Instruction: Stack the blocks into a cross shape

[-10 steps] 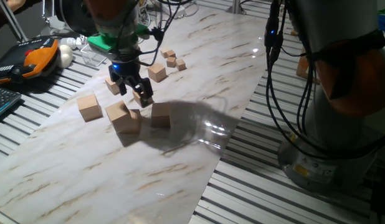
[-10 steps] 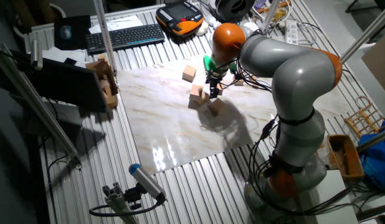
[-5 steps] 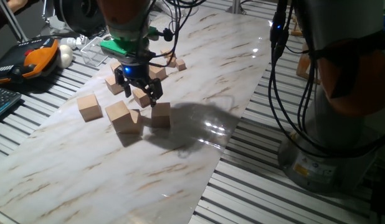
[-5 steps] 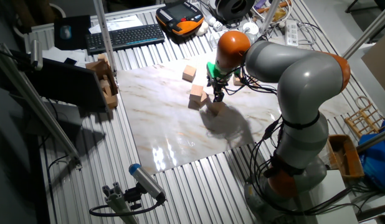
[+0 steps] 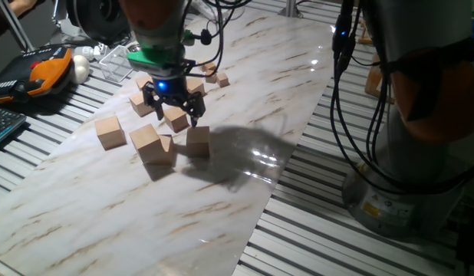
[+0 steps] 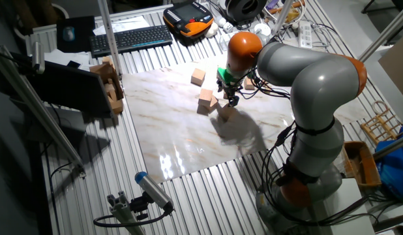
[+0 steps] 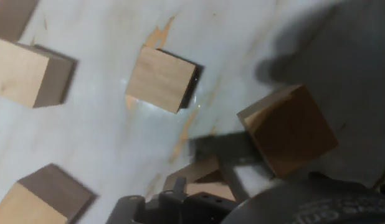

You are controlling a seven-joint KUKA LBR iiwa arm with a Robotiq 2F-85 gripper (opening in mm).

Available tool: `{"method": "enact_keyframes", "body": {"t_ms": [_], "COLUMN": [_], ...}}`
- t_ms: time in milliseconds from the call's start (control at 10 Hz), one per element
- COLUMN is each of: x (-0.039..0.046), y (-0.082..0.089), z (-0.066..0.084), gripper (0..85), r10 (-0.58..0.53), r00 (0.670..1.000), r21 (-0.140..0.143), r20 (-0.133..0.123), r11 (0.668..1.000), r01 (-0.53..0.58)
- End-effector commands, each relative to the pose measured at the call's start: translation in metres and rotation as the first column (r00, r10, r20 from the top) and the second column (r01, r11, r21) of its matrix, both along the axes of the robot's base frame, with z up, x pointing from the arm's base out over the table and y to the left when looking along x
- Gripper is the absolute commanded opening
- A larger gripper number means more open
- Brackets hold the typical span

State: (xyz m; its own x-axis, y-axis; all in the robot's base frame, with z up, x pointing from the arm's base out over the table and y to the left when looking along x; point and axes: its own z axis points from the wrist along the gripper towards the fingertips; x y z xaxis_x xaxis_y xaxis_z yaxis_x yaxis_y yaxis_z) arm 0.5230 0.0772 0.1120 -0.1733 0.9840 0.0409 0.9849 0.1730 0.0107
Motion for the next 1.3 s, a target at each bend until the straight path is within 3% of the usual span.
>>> {"method": "enact_keyframes", "body": {"t_ms": [0, 400, 800, 1200], "x": [-0.001, -0.0066, -0.0132, -0.0218], "y": [-0.002, -0.008, -0.014, -0.018], "z": [-0.002, -0.01, -0.016, -0.018], "gripper": [85.0, 85.0, 85.0, 85.0], "r10": [0.231, 0.244, 0.256, 0.254], "r00": [0.973, 0.97, 0.967, 0.967], "r21": [-0.005, -0.006, 0.011, -0.014], "r20": [-0.001, 0.003, 0.006, 0.027], "r11": [0.973, 0.97, 0.967, 0.967], "r01": [-0.231, -0.244, -0.256, -0.254]}}
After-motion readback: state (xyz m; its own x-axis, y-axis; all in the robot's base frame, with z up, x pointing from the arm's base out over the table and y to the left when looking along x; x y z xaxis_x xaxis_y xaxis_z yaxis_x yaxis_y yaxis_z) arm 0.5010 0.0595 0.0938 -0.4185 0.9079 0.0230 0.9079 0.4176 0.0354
